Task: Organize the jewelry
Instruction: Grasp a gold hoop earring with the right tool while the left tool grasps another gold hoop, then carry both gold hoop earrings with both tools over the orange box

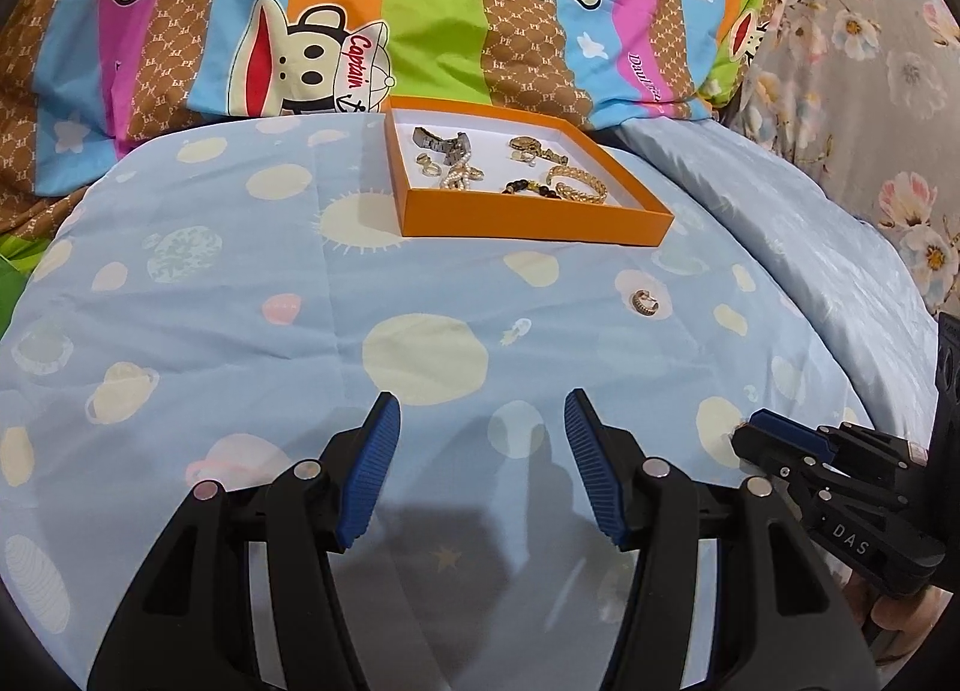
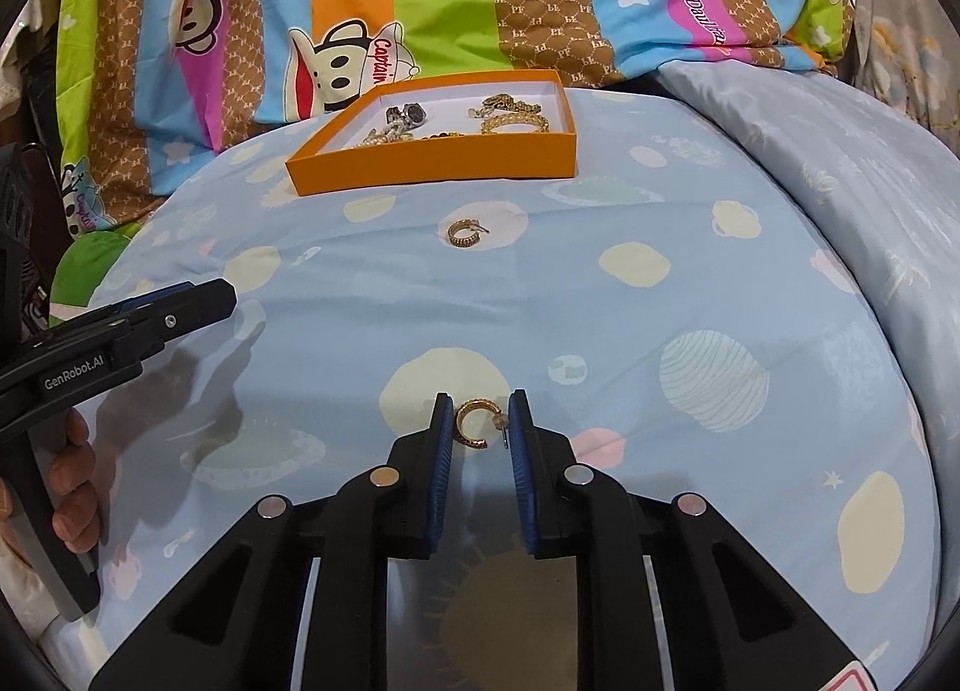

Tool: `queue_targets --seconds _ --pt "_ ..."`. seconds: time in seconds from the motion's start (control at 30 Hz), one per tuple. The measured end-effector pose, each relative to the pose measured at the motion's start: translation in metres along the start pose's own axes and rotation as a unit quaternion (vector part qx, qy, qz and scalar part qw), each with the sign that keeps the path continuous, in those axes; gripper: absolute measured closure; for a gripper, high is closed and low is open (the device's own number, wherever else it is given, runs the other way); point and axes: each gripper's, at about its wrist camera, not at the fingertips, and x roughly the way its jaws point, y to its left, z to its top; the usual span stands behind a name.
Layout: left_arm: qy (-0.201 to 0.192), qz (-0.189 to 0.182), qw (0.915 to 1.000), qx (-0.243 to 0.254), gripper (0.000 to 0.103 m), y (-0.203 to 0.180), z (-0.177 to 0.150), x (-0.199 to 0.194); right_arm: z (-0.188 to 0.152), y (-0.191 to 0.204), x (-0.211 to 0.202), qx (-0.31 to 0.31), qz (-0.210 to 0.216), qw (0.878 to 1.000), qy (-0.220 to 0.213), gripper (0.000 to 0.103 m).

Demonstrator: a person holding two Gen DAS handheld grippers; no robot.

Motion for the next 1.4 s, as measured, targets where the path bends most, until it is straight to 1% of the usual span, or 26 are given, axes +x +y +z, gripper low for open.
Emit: queue_targets --seconds 0.17,0.27,0.37,0.43,0.57,0.67,0.7,0.77,0.8,1.0,1.03,1.07,1.17,1.4 --pt "-0.001 0.008 1.0 0.004 0.048 -0.004 0.002 0.002 0.0 -0.011 -0.007 0.03 0.002 0.999 -0.02 0.086" --pt "-0.006 0.021 0.9993 0.031 0.048 -0.023 0.011 0.009 -0.001 -0.017 -0.009 0.046 0.006 0.999 -0.024 0.086" --pt "-0.011 0.018 0.9982 0.056 0.048 -0.044 0.023 0.018 -0.001 -0.023 -0.01 0.061 0.008 0.998 -0.029 0.086" --pt "-0.006 0.016 0.9972 0.073 0.048 -0.061 0.033 0.032 -0.001 -0.027 -0.011 0.07 0.01 0.997 -0.032 0.086" --pt "0.017 0.01 0.9961 0.086 0.048 -0.087 0.047 0.066 -0.002 -0.036 -0.013 0.086 0.013 0.996 -0.035 0.086" --pt "0.026 0.018 0.9943 0.101 0.049 -0.1 0.049 0.081 -0.002 -0.038 -0.011 0.092 0.015 0.995 -0.033 0.086" --pt "0.034 0.019 0.9936 0.106 0.05 -0.104 0.049 0.087 -0.003 -0.038 -0.011 0.093 0.016 0.995 -0.032 0.086" --pt "0.047 0.019 0.993 0.107 0.06 -0.106 0.049 0.093 -0.002 -0.039 -0.01 0.094 0.017 0.995 -0.03 0.086" --pt "0.05 0.02 0.993 0.106 0.061 -0.106 0.049 0.095 -0.002 -0.039 -0.01 0.095 0.018 0.995 -0.029 0.086" --pt "0.048 0.017 0.9936 0.1 0.075 -0.104 0.048 0.096 -0.002 -0.04 -0.008 0.1 0.018 0.995 -0.025 0.086" --pt "0.048 0.017 0.9937 0.1 0.08 -0.103 0.047 0.095 -0.002 -0.04 -0.008 0.099 0.018 0.995 -0.025 0.086" --pt "0.048 0.016 0.9939 0.098 0.084 -0.102 0.047 0.095 -0.002 -0.04 -0.008 0.099 0.017 0.995 -0.025 0.086" --pt "0.047 0.013 0.9944 0.094 0.087 -0.101 0.048 0.096 -0.002 -0.04 -0.008 0.099 0.018 0.995 -0.025 0.086" --pt "0.042 0.006 0.9951 0.089 0.087 -0.099 0.048 0.094 -0.002 -0.04 -0.009 0.099 0.018 0.995 -0.025 0.086"
